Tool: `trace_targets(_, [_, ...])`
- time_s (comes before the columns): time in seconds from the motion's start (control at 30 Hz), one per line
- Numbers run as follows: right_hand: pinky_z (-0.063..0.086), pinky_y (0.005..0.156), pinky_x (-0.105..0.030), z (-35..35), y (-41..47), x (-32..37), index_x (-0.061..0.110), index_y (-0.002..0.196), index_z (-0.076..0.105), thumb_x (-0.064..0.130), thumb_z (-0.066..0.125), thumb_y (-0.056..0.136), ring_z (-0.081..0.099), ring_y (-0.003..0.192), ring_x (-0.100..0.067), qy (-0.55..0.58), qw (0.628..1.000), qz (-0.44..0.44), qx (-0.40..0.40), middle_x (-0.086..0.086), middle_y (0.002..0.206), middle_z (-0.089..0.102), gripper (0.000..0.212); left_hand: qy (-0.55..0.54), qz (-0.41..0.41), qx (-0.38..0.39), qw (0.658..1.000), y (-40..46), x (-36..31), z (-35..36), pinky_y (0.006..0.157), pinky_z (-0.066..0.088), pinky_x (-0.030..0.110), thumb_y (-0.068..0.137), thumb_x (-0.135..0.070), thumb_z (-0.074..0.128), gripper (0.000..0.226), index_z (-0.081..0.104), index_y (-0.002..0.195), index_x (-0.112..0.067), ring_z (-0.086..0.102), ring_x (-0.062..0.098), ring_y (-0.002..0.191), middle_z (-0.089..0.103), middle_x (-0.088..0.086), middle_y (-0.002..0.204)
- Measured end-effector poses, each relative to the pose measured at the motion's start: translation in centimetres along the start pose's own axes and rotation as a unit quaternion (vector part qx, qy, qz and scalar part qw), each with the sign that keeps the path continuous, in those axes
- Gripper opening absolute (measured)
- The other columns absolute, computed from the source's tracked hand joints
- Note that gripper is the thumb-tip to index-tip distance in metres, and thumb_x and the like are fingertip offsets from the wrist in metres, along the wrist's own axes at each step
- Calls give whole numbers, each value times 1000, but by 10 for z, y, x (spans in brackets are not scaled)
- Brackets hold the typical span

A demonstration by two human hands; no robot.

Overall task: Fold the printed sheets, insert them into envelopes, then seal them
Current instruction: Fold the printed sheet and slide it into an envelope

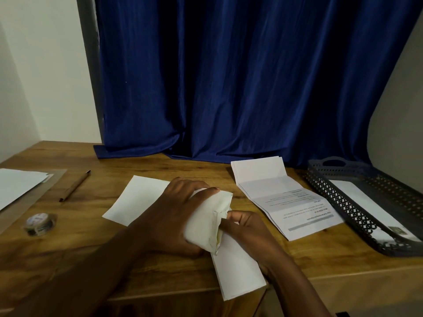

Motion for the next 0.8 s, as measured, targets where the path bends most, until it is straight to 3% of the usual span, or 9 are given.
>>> trace_targets(0.33, [54, 65, -24, 3, 10, -8, 30, 67, 79, 25, 72, 91, 71, 67, -8, -56, 997, 2, -49, 2, 74, 77, 26, 23, 23, -6, 999, 1, -9, -4, 112, 27, 38, 61, -86, 68, 116, 24, 156, -36, 36, 15, 135, 37, -6, 152])
trace_targets(0.47, [55, 69, -30, 2, 11, -10, 20, 74, 81, 23, 75, 89, 73, 71, -16, -46, 997, 3, -62, -4, 77, 78, 16, 22, 22, -1, 1000, 2, -11, -6, 115, 26, 40, 62, -83, 70, 113, 25, 155, -38, 38, 14, 136, 39, -7, 152])
trace_targets(0.53, [52, 65, -31, 2, 11, -9, 11, 67, 76, 33, 75, 84, 67, 65, -21, -24, 997, 12, -79, -12, 71, 74, 28, 19, 20, 3, 1000, 1, -11, -6, 115, 25, 40, 62, -82, 71, 113, 25, 155, -38, 38, 12, 135, 40, -8, 152])
trace_targets(0.6, [45, 57, -24, 1, 12, -7, 2, 64, 65, 49, 71, 77, 55, 59, -21, -16, 993, 39, -108, -20, 63, 59, 49, 16, 23, 2, 1000, 1, -12, -7, 116, 21, 38, 63, -81, 72, 112, 26, 155, -39, 37, 9, 134, 41, -10, 151])
trace_targets(0.7, [39, 62, -28, -1, 16, -10, -14, 72, 55, 39, 67, 94, 53, 58, -28, -13, 984, 89, -157, -32, 73, 54, 58, 11, 28, -10, 1000, 1, -15, -9, 116, 17, 38, 63, -78, 74, 108, 29, 153, -38, 38, 7, 132, 44, -11, 149])
trace_targets(0.73, [40, 62, -28, -2, 17, -12, -14, 78, 60, 36, 64, 96, 58, 61, -30, -10, 983, 87, -161, -31, 77, 60, 53, 10, 29, -11, 999, 1, -16, -9, 116, 18, 39, 63, -77, 75, 108, 31, 153, -37, 39, 7, 132, 44, -11, 148])
trace_targets(0.8, [44, 56, -22, -2, 17, -12, 3, 69, 67, 38, 61, 91, 58, 57, -14, -13, 986, 72, -152, -10, 62, 65, 42, 5, 27, -8, 1000, 1, -16, -9, 117, 20, 39, 64, -77, 75, 107, 31, 153, -37, 39, 7, 133, 44, -11, 149])
Point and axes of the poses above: each hand's wrist, its own y-axis towards the middle knuckle, its own z-axis out of the palm, x = y × z, the point moved 5 cm from there along y, towards the middle knuckle
